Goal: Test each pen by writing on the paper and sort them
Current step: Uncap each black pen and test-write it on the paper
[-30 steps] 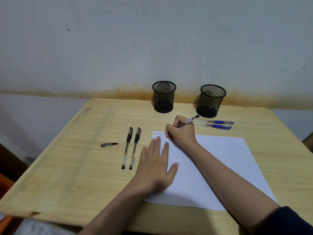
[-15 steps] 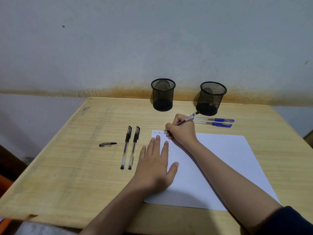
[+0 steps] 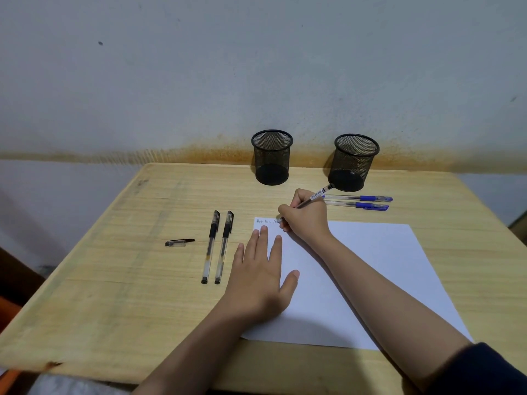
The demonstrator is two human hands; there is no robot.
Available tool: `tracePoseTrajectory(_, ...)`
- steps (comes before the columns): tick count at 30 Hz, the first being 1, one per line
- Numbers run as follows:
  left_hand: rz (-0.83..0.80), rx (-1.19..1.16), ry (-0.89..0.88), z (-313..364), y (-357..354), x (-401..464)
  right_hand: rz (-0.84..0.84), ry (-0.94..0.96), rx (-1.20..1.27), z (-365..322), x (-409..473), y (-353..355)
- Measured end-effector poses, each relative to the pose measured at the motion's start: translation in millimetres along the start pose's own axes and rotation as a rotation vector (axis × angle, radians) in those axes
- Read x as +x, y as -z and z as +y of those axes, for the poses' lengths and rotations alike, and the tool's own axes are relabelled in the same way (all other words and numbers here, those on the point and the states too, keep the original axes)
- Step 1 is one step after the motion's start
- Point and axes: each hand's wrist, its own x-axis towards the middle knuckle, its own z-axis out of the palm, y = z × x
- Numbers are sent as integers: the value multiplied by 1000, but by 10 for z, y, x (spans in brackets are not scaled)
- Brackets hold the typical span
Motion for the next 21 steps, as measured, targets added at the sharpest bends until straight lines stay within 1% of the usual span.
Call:
tracePoseTrajectory(4,-3,2,1,10,18,-5,28,-3,1,17,5,-4)
tracePoseTrajectory(14,3,0,-5,-6,-4,-9,40,-18,7,45,28,6)
tracePoseTrajectory(16,7,-8,-9,-8,-4,-14,63,-39,69,48,29,23)
tracePoseTrajectory(20,-8,8,-6,-1,8,-27,78,-111,285,35,38,62)
tracePoseTrajectory(21,-17,12,-6,3,13,-32,79,-112,293,23,36,69)
